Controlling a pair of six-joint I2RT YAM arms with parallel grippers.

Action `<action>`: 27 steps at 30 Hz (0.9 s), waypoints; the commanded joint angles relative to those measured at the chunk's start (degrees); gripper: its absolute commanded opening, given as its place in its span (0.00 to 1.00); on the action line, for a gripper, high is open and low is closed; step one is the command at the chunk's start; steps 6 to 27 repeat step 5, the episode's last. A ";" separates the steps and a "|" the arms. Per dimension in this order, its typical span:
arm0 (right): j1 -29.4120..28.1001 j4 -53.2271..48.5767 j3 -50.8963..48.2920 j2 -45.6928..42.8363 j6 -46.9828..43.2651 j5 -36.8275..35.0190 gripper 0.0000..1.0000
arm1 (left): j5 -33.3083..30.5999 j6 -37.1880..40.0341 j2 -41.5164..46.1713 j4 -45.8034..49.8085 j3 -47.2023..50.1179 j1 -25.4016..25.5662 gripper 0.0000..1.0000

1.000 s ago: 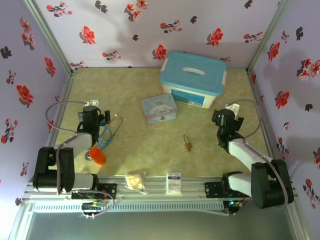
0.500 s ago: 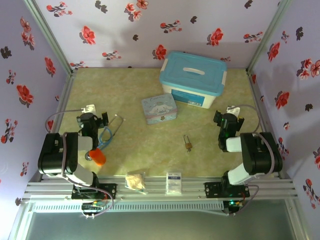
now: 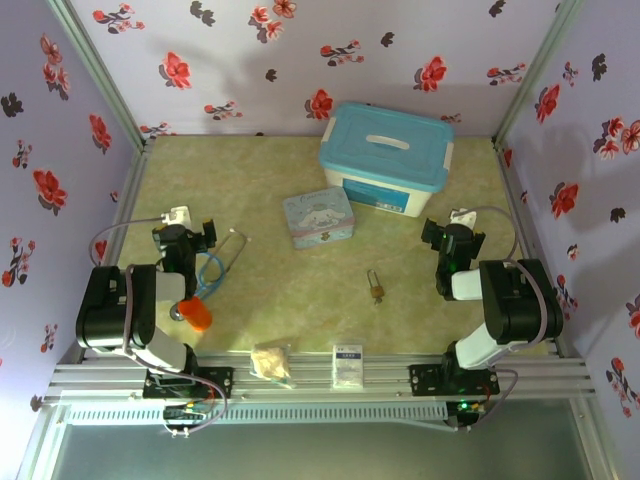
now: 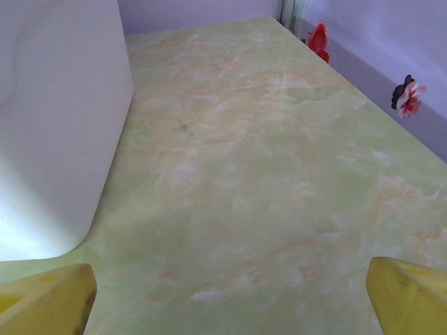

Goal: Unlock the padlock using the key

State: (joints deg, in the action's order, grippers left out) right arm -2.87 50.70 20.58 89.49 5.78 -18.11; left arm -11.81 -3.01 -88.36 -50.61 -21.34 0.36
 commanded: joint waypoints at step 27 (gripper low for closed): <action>0.76 0.80 1.11 -0.25 0.08 1.77 0.99 | -1.09 -0.62 -0.09 -3.00 0.17 -0.12 1.00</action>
